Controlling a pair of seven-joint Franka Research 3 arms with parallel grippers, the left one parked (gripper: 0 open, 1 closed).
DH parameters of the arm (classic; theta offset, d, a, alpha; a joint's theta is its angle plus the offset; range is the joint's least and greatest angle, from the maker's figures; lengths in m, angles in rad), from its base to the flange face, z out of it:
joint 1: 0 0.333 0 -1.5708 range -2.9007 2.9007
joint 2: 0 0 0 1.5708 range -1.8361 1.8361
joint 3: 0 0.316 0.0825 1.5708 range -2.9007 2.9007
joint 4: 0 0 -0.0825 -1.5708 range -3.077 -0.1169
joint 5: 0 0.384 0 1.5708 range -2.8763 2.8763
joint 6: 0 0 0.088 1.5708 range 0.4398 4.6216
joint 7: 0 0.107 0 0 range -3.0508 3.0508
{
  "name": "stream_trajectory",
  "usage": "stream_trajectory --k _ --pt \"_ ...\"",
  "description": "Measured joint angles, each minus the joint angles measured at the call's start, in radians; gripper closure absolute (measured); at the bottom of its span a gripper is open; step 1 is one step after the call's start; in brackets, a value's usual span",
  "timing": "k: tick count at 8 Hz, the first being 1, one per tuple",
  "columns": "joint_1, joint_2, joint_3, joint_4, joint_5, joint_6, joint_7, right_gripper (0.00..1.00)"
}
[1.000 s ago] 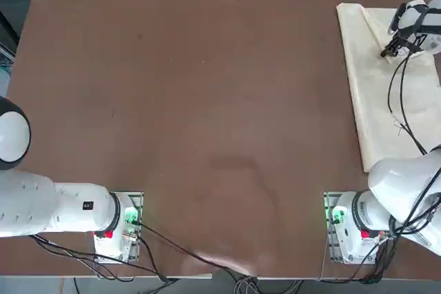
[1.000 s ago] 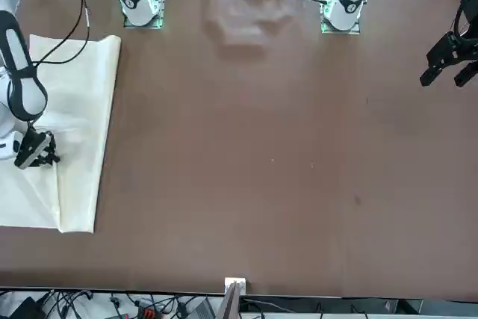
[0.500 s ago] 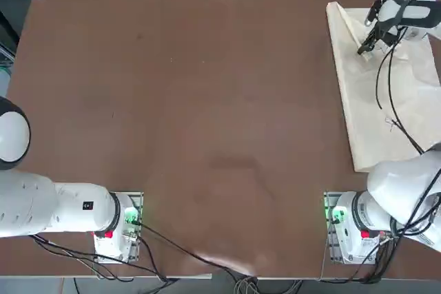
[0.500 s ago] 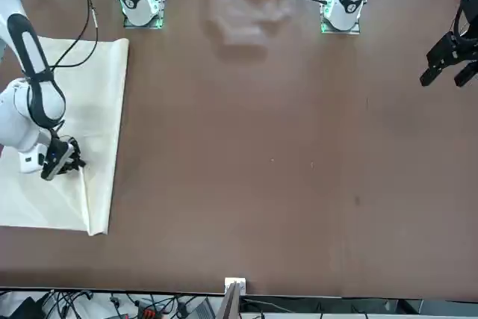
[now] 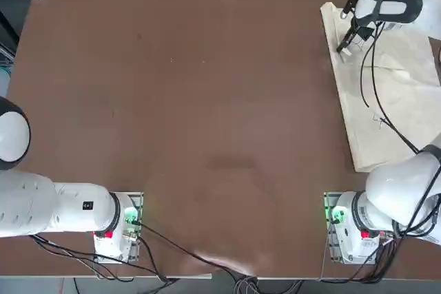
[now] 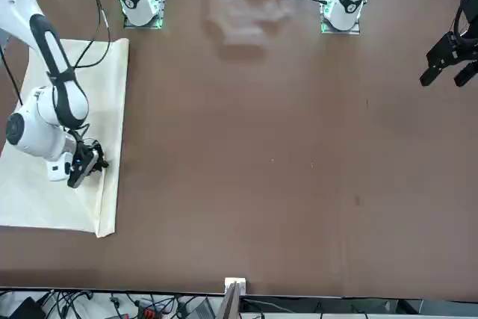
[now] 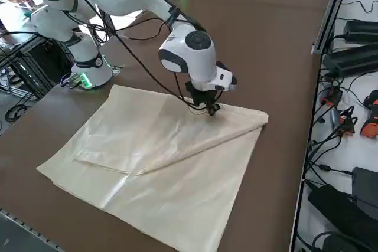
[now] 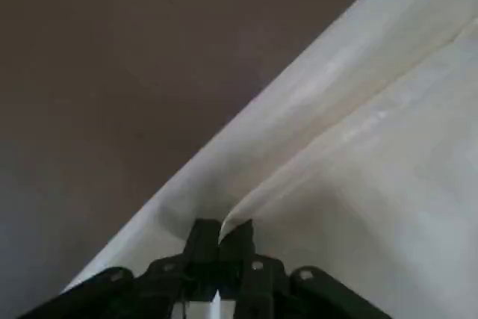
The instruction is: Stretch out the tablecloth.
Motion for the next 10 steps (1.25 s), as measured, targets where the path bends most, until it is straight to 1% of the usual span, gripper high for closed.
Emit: stream_trajectory --k 3,6,8,10 --pt "0.091 0.0 0.0 -0.002 0.014 -0.001 0.164 0.98" --pt "0.202 0.0 0.0 0.006 0.115 -0.001 0.298 0.98" --pt "0.272 0.006 -0.002 0.027 0.132 -0.001 0.43 0.98" --pt "0.325 0.034 -0.003 0.059 0.134 0.0 0.55 0.98"
